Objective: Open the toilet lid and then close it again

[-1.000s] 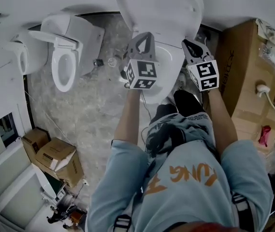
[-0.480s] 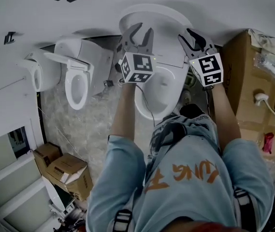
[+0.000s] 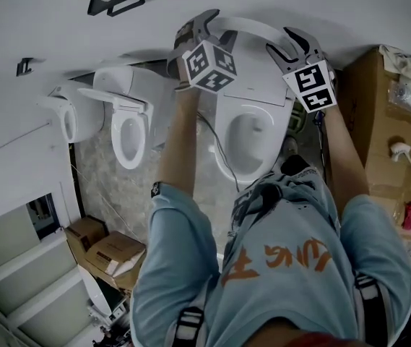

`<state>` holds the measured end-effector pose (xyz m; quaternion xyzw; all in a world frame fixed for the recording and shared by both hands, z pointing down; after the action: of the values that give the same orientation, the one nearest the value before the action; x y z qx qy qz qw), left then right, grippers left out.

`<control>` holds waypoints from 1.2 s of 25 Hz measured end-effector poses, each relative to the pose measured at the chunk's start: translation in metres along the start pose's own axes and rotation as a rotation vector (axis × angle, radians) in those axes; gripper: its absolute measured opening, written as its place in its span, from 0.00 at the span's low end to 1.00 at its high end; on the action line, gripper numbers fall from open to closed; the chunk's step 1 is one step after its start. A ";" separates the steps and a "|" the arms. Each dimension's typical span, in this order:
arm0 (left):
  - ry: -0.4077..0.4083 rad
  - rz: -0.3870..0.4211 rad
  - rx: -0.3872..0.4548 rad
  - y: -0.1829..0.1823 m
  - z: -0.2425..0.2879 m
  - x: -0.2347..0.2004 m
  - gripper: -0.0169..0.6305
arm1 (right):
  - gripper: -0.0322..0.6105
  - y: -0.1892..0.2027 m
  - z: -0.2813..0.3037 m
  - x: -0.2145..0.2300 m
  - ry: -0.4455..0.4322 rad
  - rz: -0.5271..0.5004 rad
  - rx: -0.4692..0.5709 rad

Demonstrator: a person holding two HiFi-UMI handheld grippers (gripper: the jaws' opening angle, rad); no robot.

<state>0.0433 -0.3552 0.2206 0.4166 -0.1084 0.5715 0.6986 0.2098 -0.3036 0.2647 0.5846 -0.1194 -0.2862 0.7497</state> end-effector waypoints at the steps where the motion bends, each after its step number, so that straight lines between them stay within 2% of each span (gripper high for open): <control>1: 0.022 0.016 -0.005 0.000 0.004 -0.001 0.41 | 0.45 0.001 0.003 0.002 -0.003 -0.005 -0.005; 5: 0.097 -0.001 -0.002 -0.001 0.015 0.000 0.38 | 0.45 0.002 0.012 0.008 -0.011 -0.001 -0.022; 8: 0.094 -0.022 0.022 0.001 0.013 0.002 0.38 | 0.45 0.005 0.015 0.007 -0.029 0.002 -0.038; 11: 0.109 -0.038 0.046 0.003 0.006 0.003 0.36 | 0.35 0.005 0.014 0.000 -0.053 0.000 -0.036; 16: 0.153 -0.007 0.067 0.008 -0.012 0.012 0.33 | 0.36 0.008 -0.001 -0.014 -0.066 0.019 -0.015; 26: 0.247 0.069 0.063 0.021 -0.061 0.035 0.33 | 0.37 0.005 -0.034 -0.049 -0.161 -0.071 -0.037; 30: 0.251 0.087 0.065 0.028 -0.081 0.051 0.34 | 0.37 0.006 -0.050 -0.067 -0.183 -0.098 -0.041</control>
<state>0.0085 -0.2614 0.2145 0.3592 -0.0192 0.6521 0.6673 0.1832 -0.2244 0.2665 0.5454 -0.1529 -0.3772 0.7327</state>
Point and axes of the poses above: the fingertips, and each gripper's own axes: z forward along the fingers, x to its right, y out of its underside, the point moved 9 cm from there along -z, backward along the fingers, and after that the axes turned 4 degrees about y, right-handed, at the moved point
